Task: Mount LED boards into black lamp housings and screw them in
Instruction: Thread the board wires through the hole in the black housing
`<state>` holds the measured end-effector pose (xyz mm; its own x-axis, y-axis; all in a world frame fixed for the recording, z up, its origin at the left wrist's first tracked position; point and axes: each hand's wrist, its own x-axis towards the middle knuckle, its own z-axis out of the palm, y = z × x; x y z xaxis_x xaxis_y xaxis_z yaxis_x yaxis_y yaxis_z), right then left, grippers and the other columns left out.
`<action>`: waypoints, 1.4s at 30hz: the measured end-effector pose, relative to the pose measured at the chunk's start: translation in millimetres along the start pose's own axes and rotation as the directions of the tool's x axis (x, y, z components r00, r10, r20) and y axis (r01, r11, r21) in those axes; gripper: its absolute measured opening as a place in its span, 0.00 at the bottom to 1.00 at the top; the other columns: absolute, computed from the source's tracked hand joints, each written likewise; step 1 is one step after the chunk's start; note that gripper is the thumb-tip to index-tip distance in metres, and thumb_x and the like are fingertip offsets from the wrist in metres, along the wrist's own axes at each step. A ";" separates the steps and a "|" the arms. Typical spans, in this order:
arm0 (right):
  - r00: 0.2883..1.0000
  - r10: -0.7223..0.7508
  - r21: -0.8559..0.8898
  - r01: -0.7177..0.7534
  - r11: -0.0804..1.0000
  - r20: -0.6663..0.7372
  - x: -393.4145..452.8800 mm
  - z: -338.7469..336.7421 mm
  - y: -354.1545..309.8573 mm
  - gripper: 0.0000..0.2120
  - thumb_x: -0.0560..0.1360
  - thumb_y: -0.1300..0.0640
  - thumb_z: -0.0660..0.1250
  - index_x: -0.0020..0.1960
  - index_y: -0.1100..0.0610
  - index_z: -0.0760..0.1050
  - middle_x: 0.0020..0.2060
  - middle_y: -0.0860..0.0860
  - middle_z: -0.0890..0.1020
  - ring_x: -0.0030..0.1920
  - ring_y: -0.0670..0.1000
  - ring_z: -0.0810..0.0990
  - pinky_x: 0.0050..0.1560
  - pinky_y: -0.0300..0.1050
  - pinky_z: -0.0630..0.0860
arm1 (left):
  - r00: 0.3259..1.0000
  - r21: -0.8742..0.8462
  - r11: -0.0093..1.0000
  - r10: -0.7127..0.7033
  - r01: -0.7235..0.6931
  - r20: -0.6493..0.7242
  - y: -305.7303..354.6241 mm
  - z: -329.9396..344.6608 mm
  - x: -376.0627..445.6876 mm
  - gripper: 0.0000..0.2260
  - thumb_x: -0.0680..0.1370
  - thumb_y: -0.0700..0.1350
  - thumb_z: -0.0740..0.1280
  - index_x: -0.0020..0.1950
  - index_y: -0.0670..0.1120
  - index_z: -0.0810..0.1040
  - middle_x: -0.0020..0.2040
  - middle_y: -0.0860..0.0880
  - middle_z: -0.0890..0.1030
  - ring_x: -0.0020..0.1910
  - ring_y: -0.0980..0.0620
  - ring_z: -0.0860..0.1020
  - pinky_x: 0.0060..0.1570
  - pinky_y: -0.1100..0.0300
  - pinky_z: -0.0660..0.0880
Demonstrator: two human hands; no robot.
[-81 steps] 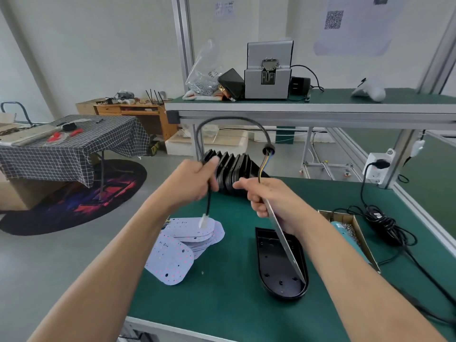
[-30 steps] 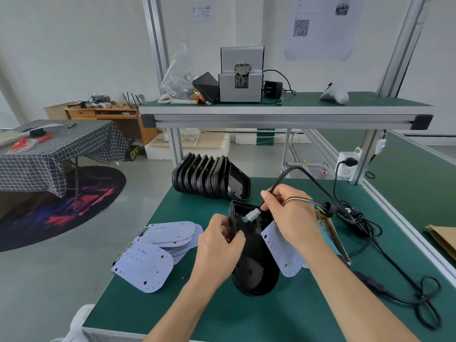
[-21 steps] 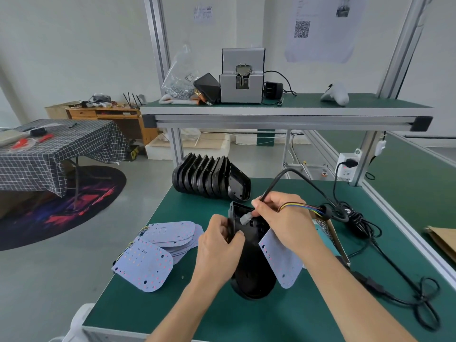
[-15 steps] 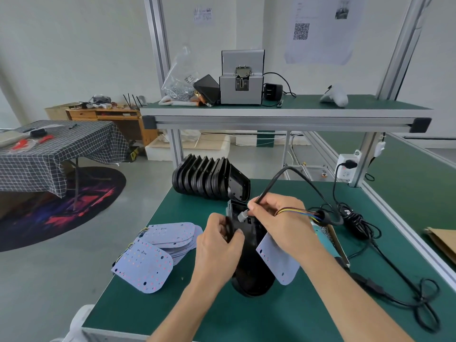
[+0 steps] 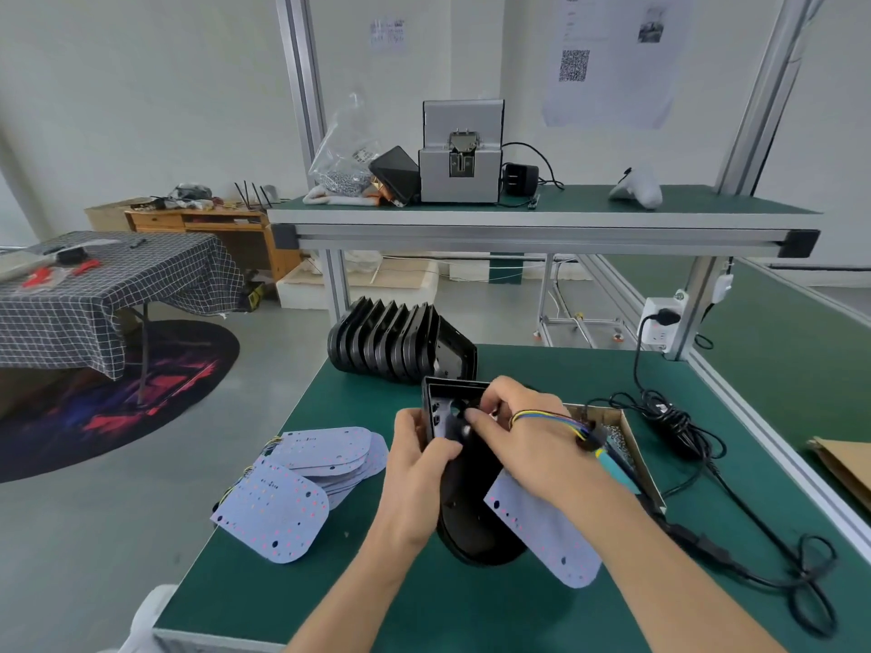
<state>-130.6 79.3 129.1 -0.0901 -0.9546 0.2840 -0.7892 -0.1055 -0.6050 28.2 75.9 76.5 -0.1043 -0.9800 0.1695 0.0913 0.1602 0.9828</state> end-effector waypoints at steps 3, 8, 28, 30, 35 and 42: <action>0.995 0.098 -0.114 -0.101 0.988 -0.035 -9.4 -12.2 3.8 0.17 0.77 0.38 0.69 0.43 0.49 0.70 0.33 0.46 0.76 0.42 0.55 0.78 0.45 0.51 0.77 | 0.996 -0.161 0.987 -0.020 0.006 -0.085 -5.8 -3.6 5.8 0.09 0.68 0.51 0.68 0.46 0.53 0.74 0.43 0.50 0.79 0.43 0.50 0.75 0.43 0.54 0.72; 0.941 0.240 0.092 -0.268 0.959 0.237 -23.5 -22.8 19.3 0.18 0.76 0.34 0.70 0.56 0.46 0.80 0.47 0.39 0.82 0.50 0.43 0.82 0.51 0.40 0.76 | 0.994 -0.342 0.938 0.023 -0.060 -0.111 -4.7 -5.3 11.7 0.14 0.71 0.51 0.70 0.52 0.47 0.75 0.51 0.41 0.80 0.50 0.43 0.78 0.53 0.38 0.74; 0.981 0.194 0.945 -0.061 0.320 -0.003 26.6 -134.9 -29.7 0.09 0.83 0.53 0.65 0.53 0.60 0.74 0.36 0.62 0.71 0.25 0.54 0.72 0.26 0.37 0.67 | 0.851 0.086 0.853 -0.498 0.515 -0.167 -73.2 -10.0 17.9 0.09 0.85 0.42 0.63 0.51 0.37 0.77 0.47 0.41 0.83 0.31 0.44 0.85 0.28 0.58 0.73; 0.981 0.171 0.896 0.007 0.444 -0.092 32.7 -143.5 -36.5 0.08 0.81 0.54 0.69 0.50 0.59 0.79 0.37 0.62 0.75 0.31 0.56 0.72 0.30 0.39 0.66 | 0.872 0.385 0.807 -0.489 0.449 0.008 -59.1 -9.4 19.8 0.07 0.84 0.41 0.63 0.56 0.38 0.78 0.51 0.41 0.83 0.35 0.42 0.87 0.33 0.57 0.73; 0.992 0.128 0.755 -0.071 0.652 -0.017 32.9 -120.5 -29.7 0.11 0.80 0.55 0.71 0.44 0.61 0.78 0.33 0.58 0.73 0.31 0.52 0.71 0.33 0.41 0.67 | 0.996 0.362 0.932 0.003 0.028 -0.084 22.1 -1.4 40.5 0.25 0.78 0.33 0.60 0.68 0.58 0.74 0.65 0.53 0.81 0.33 0.51 0.85 0.24 0.57 0.73; 0.987 0.112 0.760 -0.157 0.630 0.111 21.1 -73.1 2.0 0.15 0.81 0.54 0.70 0.35 0.51 0.75 0.27 0.48 0.71 0.26 0.47 0.67 0.26 0.36 0.63 | 0.979 -0.163 0.975 0.171 -0.151 0.112 83.3 7.6 72.6 0.21 0.80 0.30 0.66 0.70 0.47 0.75 0.59 0.48 0.85 0.41 0.47 0.82 0.37 0.53 0.76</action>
<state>-178.5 79.3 188.3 -0.1103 -0.9853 0.1301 -0.0213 -0.1285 -0.9915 20.7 19.0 171.2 -0.1970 -0.9189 0.3418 0.2663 0.2854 0.9207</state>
